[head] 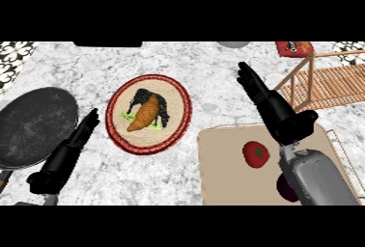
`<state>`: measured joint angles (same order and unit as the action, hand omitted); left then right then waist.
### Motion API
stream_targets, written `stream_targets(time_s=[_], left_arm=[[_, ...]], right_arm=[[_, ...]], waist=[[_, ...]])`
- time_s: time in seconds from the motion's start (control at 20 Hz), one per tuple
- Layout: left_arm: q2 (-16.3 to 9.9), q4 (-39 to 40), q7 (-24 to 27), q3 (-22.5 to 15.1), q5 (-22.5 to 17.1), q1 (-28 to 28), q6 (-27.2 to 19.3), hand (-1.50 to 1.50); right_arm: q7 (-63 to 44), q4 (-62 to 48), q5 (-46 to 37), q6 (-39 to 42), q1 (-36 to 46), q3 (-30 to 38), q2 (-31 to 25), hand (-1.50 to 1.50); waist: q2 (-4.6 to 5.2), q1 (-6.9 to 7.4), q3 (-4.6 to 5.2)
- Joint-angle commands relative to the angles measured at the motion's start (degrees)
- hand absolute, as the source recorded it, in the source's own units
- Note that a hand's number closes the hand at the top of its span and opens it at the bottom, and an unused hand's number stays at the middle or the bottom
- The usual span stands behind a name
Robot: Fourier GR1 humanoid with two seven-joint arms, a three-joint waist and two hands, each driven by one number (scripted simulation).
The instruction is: Pick the tomato from the tray and place it in the tiered shelf
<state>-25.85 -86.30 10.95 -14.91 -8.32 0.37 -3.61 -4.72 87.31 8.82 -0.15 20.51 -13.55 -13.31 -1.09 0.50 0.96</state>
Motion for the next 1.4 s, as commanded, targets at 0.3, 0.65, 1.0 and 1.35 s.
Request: stream_targets(time_s=[0.3,0.65,1.0,1.35], left_arm=[[5.58,1.97,-4.64,1.91,0.25,-5.23,-4.65,0.00],[9.21,2.84,-9.14,-0.19,2.29,-9.58,-7.46,0.00],[10.45,2.85,-12.81,-0.16,4.52,-11.71,-8.33,0.00],[11.38,3.46,-12.34,0.43,4.71,-11.24,-7.67,0.00]], right_arm=[[0.06,-8.07,27.76,6.47,-4.40,17.24,7.57,-1.50],[17.13,-20.70,-3.02,-11.75,-6.66,20.05,-4.18,-1.50],[32.39,-28.74,9.72,8.45,-8.21,26.73,-6.48,-1.50],[17.97,-17.74,2.72,15.86,-6.43,18.58,-17.53,-1.50]], waist=[[3.38,-2.74,-3.43],[1.86,-0.37,-1.19],[1.26,-0.19,-1.06],[0.96,-0.65,-0.92]])
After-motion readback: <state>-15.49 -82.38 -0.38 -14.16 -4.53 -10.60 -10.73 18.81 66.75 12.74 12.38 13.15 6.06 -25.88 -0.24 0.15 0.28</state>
